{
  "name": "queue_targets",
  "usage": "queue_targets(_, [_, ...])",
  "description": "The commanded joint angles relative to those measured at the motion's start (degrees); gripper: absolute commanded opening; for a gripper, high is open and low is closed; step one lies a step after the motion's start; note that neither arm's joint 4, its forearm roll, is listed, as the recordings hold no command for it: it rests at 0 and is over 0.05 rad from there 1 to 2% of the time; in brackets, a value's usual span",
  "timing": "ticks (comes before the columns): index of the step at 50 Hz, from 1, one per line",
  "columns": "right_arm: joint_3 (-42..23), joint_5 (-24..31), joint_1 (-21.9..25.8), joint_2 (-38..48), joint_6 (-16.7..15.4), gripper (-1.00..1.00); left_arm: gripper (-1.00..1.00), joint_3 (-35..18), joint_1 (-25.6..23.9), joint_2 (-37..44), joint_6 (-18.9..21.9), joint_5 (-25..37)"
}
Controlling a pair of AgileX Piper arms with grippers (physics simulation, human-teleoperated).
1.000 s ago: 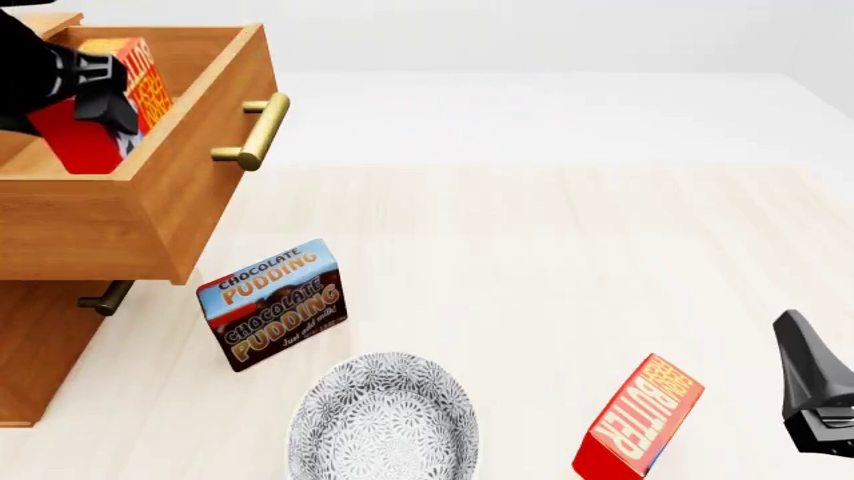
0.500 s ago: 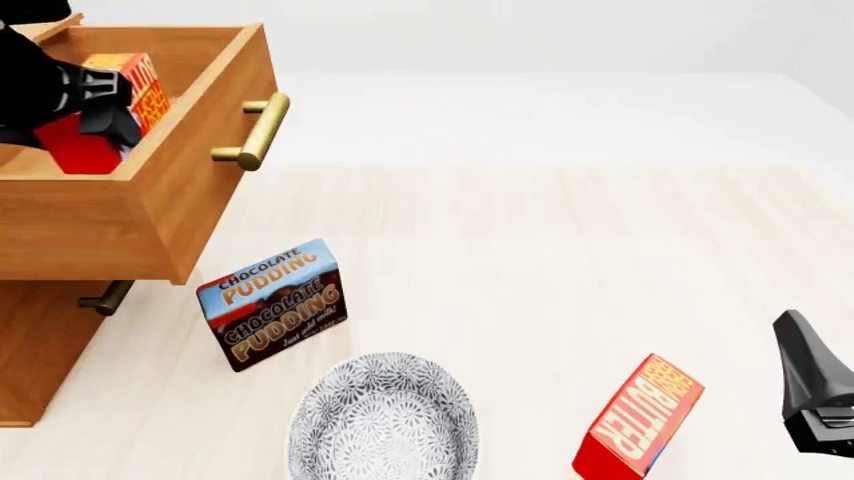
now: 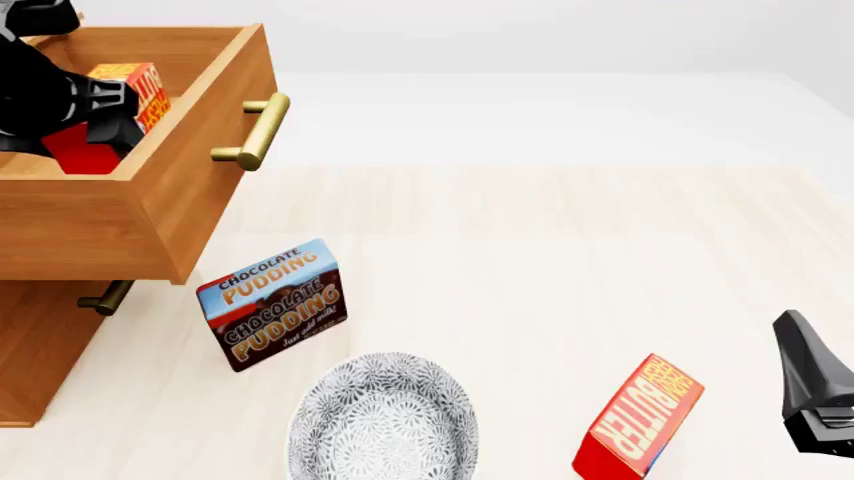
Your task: Put the butter at the front in the top drawer of the cabinet and close it.
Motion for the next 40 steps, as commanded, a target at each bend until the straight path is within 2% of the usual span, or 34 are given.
queue_targets(1, [0.02, 0.00, -0.01, -0.03, 0.03, 1.00, -1.00, 0.22, -0.15, 0.66, 1.01, -1.14])
queue_targets(14, [0.02, 0.01, 0.00, -0.03, 0.04, 1.00, -1.00, 0.45, -0.36, 0.86, 0.75, -1.21])
queue_targets(15, [0.02, 0.00, -0.01, -0.03, 0.03, 1.00, 1.00, 0.61, -0.59, 0.76, 0.65, -1.20])
queue_targets(40, [0.02, 0.00, 0.00, -0.03, 0.03, 1.00, 1.00, -3.96, 0.68, -0.04, 2.49, 2.45])
